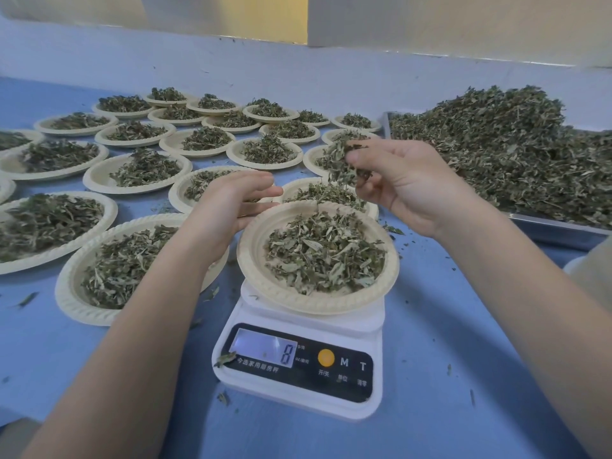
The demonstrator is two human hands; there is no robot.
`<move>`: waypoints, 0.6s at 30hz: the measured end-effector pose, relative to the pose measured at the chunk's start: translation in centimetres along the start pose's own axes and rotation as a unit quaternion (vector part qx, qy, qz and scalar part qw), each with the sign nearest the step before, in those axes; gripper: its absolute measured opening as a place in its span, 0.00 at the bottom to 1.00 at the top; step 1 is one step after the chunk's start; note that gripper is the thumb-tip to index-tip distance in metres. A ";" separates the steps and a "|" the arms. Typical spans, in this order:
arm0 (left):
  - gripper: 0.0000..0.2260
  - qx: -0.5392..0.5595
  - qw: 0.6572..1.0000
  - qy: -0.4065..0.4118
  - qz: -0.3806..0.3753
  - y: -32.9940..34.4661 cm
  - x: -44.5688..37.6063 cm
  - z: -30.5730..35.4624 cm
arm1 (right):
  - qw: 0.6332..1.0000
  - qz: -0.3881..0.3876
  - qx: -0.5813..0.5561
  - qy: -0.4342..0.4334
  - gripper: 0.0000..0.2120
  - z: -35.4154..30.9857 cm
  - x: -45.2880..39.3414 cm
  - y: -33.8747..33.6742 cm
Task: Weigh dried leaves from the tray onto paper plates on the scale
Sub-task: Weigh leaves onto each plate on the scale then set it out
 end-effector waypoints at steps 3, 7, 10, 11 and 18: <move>0.10 0.002 1.000 0.001 -0.002 0.0 0.0 0.0 | 1.000 -0.008 -0.003 0.000 0.15 0.1 0.0 0.2; 0.11 0.002 1.000 0.004 -0.004 0.0 0.0 0.1 | 1.000 -0.006 -0.004 0.001 0.10 0.2 -0.1 0.2; 0.10 0.006 1.000 0.001 -0.008 0.0 -0.1 0.0 | 1.000 -0.007 -0.003 0.002 0.07 0.1 0.0 0.3; 0.10 0.006 1.000 0.001 -0.009 0.0 -0.1 -0.1 | 1.000 -0.007 -0.003 0.002 0.07 0.1 0.0 0.3; 0.10 0.002 1.000 0.002 -0.012 0.0 -0.2 0.0 | 1.000 -0.005 0.008 0.006 0.06 0.1 0.2 0.3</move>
Point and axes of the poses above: each hand's wrist, its own x-axis away from the middle knuckle, its own y-axis out of the palm, z = x × y, the point moved 10 cm from there along -x, towards the middle knuckle, and after that the axes turned 15 degrees about -y, right-handed, at the moved point
